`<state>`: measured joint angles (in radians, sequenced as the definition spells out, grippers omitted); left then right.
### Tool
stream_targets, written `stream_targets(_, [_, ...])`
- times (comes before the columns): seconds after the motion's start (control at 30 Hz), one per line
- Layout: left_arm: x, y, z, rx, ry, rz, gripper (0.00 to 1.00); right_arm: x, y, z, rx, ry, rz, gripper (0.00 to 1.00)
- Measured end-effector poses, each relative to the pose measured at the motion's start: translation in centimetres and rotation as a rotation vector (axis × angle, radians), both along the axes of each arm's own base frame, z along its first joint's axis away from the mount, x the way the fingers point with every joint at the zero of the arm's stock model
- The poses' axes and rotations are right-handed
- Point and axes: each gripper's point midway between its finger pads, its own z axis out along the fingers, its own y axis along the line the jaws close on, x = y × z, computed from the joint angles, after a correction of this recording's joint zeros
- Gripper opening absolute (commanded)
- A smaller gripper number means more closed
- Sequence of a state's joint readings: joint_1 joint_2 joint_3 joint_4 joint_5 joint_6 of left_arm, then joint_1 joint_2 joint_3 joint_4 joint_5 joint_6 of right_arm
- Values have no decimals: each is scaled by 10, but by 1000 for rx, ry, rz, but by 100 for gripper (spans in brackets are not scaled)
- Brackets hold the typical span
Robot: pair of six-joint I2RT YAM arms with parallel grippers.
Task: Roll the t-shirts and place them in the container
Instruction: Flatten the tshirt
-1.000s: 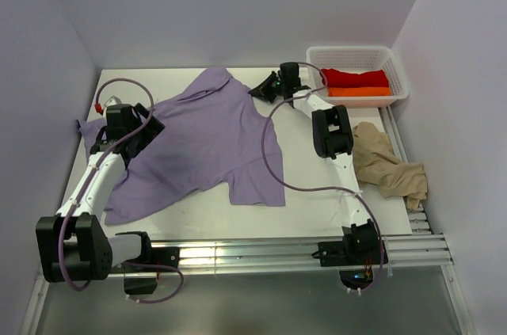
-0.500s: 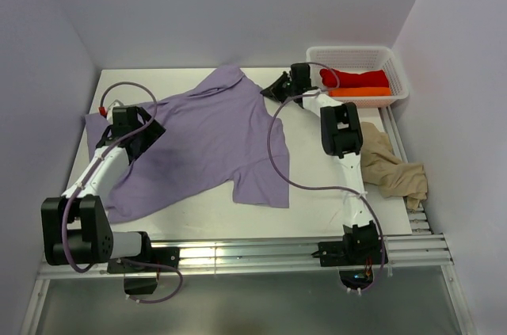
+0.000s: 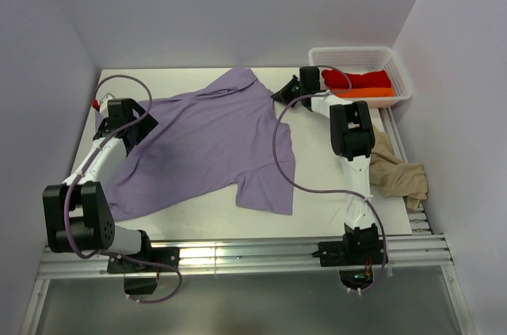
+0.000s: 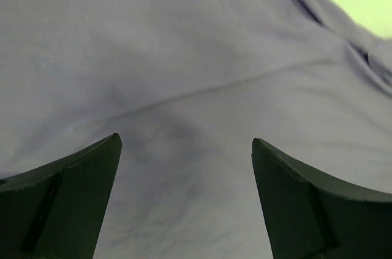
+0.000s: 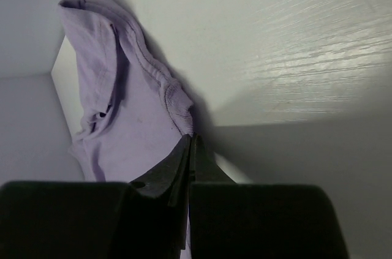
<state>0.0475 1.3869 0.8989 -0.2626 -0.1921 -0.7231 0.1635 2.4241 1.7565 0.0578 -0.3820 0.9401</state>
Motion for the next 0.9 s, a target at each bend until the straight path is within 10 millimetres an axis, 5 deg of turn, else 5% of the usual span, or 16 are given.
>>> stream_targets(0.27, [47, 53, -7, -15, 24, 89, 91, 0, -6, -2, -21, -5, 1, 0])
stream_targets(0.5, [91, 84, 7, 1, -6, 128, 88, -2, -10, -5, -52, -5, 3, 0])
stream_targets(0.77, [85, 126, -3, 15, 21, 206, 87, 3, -14, -1, -160, -28, 27, 0])
stream_targets(0.9, [80, 136, -8, 24, 39, 226, 85, 16, -11, 20, -249, -82, 27, 0])
